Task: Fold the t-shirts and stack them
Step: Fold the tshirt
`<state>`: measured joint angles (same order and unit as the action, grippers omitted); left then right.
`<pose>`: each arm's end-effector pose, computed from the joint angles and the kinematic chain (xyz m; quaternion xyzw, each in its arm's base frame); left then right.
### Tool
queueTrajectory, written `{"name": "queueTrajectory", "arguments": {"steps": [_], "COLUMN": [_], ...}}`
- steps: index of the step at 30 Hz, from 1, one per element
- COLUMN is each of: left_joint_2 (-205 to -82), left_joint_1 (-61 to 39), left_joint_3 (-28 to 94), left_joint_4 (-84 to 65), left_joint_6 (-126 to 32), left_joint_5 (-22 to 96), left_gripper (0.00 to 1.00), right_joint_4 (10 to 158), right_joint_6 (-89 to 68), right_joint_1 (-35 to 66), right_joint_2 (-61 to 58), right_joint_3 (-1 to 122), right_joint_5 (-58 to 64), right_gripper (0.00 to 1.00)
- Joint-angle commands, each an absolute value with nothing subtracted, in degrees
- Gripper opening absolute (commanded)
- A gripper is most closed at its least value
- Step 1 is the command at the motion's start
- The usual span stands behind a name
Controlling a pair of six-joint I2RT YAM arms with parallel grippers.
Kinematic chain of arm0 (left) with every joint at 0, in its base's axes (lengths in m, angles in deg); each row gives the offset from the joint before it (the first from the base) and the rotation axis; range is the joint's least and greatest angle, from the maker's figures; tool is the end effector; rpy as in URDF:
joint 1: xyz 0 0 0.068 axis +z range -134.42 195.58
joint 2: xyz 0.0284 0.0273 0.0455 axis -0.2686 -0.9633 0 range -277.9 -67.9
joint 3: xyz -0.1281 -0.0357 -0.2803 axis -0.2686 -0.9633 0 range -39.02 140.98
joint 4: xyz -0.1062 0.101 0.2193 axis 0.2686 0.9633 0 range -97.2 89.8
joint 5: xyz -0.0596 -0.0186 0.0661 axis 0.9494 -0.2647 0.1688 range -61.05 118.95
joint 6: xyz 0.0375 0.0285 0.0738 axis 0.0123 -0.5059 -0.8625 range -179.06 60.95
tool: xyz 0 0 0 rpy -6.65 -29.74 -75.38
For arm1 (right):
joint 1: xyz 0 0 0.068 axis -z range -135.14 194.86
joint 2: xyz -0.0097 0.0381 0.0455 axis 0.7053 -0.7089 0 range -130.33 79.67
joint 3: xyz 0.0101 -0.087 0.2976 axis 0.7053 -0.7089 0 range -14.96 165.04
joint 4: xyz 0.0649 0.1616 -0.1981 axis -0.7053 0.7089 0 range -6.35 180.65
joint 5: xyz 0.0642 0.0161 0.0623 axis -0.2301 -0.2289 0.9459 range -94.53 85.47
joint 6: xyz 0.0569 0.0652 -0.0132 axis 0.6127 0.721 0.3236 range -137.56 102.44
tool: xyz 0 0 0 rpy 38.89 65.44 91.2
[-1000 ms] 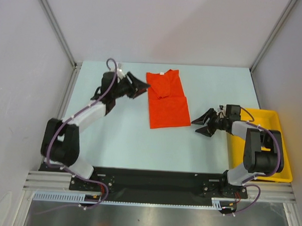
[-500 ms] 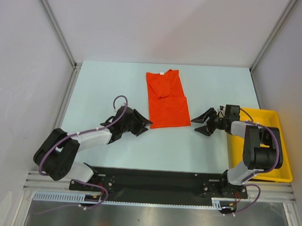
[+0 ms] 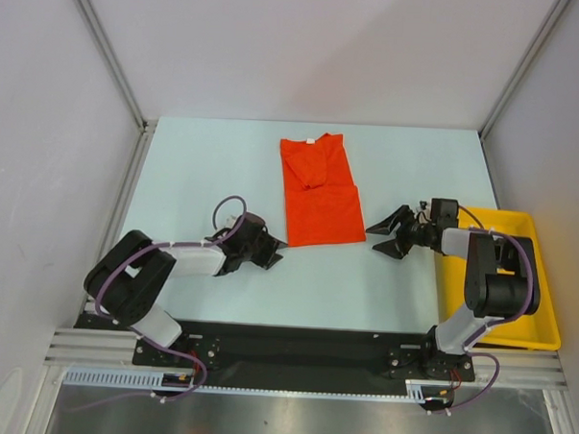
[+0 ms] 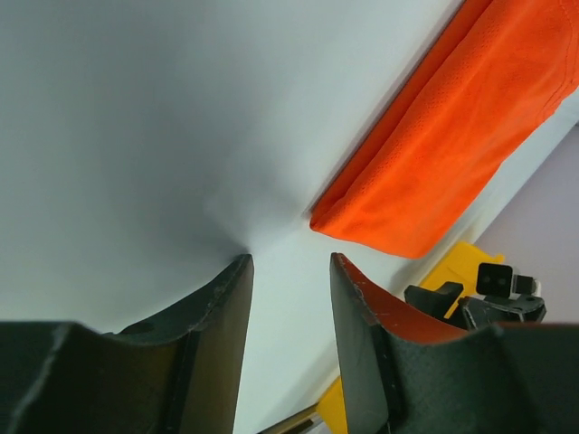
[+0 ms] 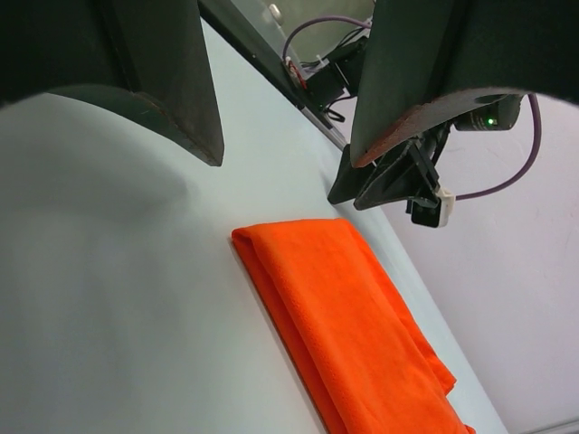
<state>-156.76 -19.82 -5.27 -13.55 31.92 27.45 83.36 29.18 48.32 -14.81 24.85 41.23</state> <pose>0.2495 -0.1749 0.1333 -0.4404 0.8258 -0.3087 0.1698 0.3132 0.0367 0.1437 0.2644 0.8448 0.4479 0.1254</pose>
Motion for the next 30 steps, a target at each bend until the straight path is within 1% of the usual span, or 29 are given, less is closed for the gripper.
{"name": "queueTrajectory", "arguments": {"steps": [1, 9, 18, 25, 30], "left_joint_2": [-158.95, -161.33, -164.58, -164.14, -164.49], "left_joint_1": [-20.45, -20.45, -20.54, -20.63, -20.54], "left_joint_3": [-4.83, -4.31, -1.85, -2.90, -3.25], "left_joint_4": [-15.46, -14.15, -12.30, -11.33, -12.56], "left_joint_6": [35.69, 39.55, 40.70, 41.84, 42.02], "left_joint_5": [25.87, 24.47, 24.38, 23.59, 23.50], "left_gripper": [0.46, 0.41, 0.40, 0.36, 0.31], "right_joint_4": [83.39, 83.48, 83.48, 83.48, 82.95], "right_joint_6": [28.05, 27.70, 27.70, 27.96, 31.74], "right_joint_1": [48.11, 48.02, 47.93, 47.49, 45.47], "right_joint_2": [-15.51, -16.57, -17.45, -17.53, -19.20], "right_joint_3": [27.32, 27.32, 27.49, 27.49, 27.58], "right_joint_5": [42.32, 42.41, 42.41, 40.92, 38.54], "right_gripper": [0.65, 0.65, 0.65, 0.65, 0.64]}}
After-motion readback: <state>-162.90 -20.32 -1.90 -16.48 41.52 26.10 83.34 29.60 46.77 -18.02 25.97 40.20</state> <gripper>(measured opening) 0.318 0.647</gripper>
